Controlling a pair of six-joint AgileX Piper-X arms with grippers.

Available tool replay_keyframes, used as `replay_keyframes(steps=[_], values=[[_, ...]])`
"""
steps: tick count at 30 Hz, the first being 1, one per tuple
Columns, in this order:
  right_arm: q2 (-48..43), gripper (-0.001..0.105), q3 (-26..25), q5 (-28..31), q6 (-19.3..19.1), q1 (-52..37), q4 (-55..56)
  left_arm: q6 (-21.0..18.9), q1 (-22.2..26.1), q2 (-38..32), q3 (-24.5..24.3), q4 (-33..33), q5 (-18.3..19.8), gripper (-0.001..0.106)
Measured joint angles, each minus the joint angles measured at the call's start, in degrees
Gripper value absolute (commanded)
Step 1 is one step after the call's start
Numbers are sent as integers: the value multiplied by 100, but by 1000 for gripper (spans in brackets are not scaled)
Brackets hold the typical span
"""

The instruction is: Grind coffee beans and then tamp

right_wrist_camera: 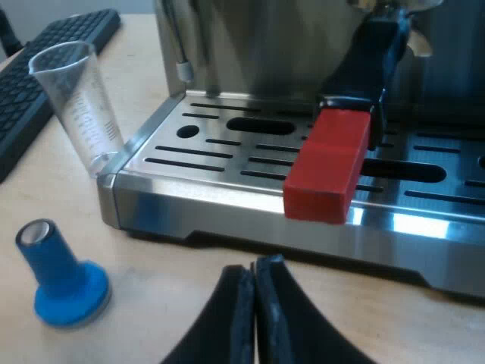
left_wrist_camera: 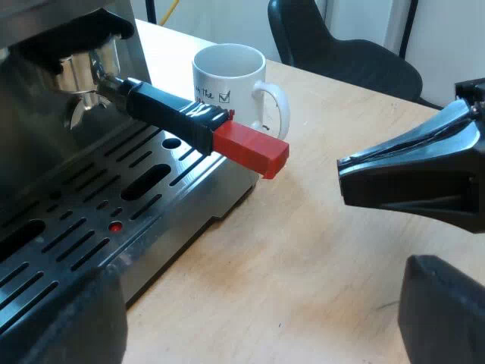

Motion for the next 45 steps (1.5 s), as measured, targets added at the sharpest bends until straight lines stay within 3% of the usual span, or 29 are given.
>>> replay_keyframes(steps=[15,45], values=[[591,0,0,623,0,0,-719,0,0,0,0,0,0,74],[590,0,0,881,0,0,-719,0,0,0,0,0,0,74]])
